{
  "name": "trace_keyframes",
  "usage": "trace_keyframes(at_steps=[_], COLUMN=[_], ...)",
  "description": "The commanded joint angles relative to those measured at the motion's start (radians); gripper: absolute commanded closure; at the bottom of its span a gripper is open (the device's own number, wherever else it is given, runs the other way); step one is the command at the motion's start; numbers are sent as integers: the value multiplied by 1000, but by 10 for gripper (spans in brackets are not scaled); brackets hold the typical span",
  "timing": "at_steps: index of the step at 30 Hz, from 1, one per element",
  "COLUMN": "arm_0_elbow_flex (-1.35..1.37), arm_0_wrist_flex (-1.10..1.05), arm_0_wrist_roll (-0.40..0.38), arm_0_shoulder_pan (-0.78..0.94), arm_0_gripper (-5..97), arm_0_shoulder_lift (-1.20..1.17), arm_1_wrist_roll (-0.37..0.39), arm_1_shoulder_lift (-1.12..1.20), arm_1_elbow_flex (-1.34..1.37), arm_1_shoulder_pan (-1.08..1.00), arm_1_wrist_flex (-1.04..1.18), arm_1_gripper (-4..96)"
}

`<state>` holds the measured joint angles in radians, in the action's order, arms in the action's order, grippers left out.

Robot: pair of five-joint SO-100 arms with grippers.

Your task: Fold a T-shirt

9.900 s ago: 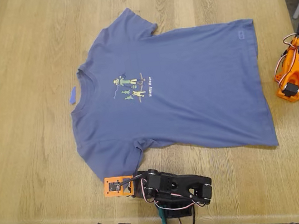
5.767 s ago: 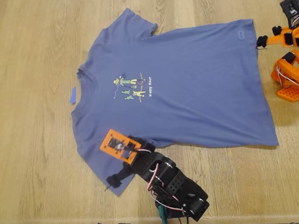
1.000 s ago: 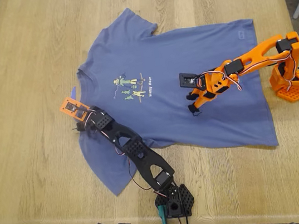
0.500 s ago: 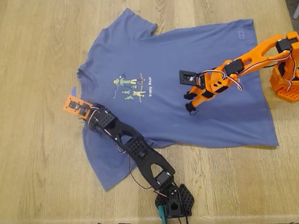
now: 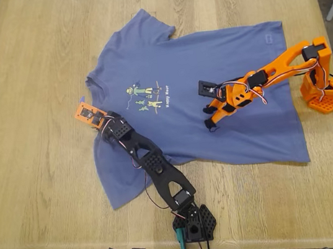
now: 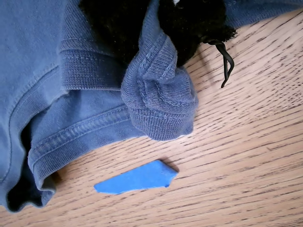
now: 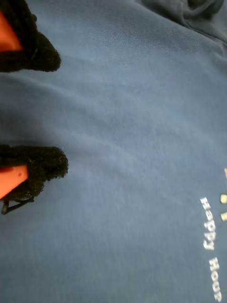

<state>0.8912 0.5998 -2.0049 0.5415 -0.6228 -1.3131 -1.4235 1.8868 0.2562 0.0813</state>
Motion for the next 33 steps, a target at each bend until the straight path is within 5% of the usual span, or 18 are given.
trace_keyframes(at_steps=[1, 33], arm_0_elbow_flex=[6, 9], arm_0_wrist_flex=[3, 115], arm_0_wrist_roll=[-20, -11], arm_0_shoulder_pan=[-86, -123], arm_0_gripper=[918, 918], arm_0_shoulder_lift=[-15, -187], arm_1_wrist_roll=[14, 181], arm_1_shoulder_lift=[-2, 318], arm_1_elbow_flex=[-44, -91], arm_1_shoulder_pan=[17, 216], arm_1_wrist_flex=[-21, -238], arm_1_gripper=[631, 698])
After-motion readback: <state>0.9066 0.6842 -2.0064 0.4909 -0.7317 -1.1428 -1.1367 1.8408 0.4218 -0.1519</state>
